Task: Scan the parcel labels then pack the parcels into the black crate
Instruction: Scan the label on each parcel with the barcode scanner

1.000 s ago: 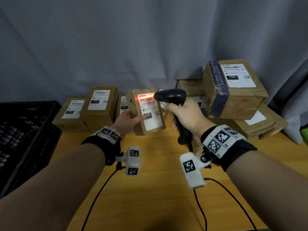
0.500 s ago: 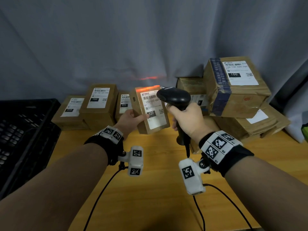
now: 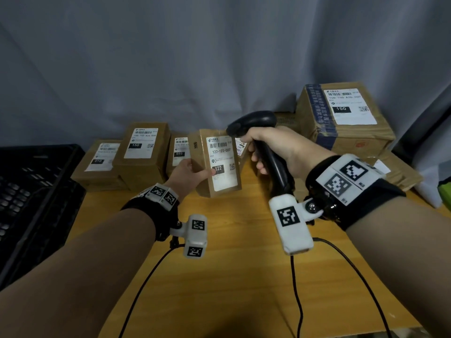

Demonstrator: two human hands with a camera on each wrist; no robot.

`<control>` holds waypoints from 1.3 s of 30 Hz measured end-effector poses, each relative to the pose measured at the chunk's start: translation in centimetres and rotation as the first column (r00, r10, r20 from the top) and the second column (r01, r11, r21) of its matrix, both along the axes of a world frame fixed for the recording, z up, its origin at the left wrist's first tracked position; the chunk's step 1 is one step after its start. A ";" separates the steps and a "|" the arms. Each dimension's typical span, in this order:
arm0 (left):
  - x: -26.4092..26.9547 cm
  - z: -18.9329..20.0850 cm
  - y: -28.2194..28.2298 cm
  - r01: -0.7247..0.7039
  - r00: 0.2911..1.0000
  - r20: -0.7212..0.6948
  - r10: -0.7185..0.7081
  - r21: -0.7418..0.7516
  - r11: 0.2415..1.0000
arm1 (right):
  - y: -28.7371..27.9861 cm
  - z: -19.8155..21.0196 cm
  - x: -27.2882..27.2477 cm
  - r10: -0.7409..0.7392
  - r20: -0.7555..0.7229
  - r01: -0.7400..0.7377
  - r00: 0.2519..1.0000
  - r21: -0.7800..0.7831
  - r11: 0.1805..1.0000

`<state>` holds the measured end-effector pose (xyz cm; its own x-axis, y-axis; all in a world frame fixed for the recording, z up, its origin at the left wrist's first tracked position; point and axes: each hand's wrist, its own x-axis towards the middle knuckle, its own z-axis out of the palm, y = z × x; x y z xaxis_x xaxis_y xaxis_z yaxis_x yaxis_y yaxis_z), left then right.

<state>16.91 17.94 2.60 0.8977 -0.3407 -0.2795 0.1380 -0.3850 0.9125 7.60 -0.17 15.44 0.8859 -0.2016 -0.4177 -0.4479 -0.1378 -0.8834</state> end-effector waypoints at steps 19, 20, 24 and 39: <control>-1.1 0.6 0.7 -0.193 0.969 -0.182 0.166 -0.147 0.970 | -0.3 -4.2 -0.5 -0.040 0.235 0.072 0.971 -0.131 0.989; -1.4 0.8 0.8 -0.259 0.949 -0.228 0.218 -0.173 0.950 | -0.5 -5.4 -0.7 -0.074 0.203 0.094 0.976 -0.091 0.991; -2.6 2.2 0.6 -0.359 0.910 -0.308 0.280 -0.241 0.902 | -0.5 -8.7 -1.3 -0.172 0.023 0.163 0.985 0.211 0.964; 2.1 6.8 10.3 -0.425 0.905 -0.133 0.404 -0.340 0.839 | 9.1 -5.8 6.3 -0.044 0.313 0.013 0.949 0.102 0.995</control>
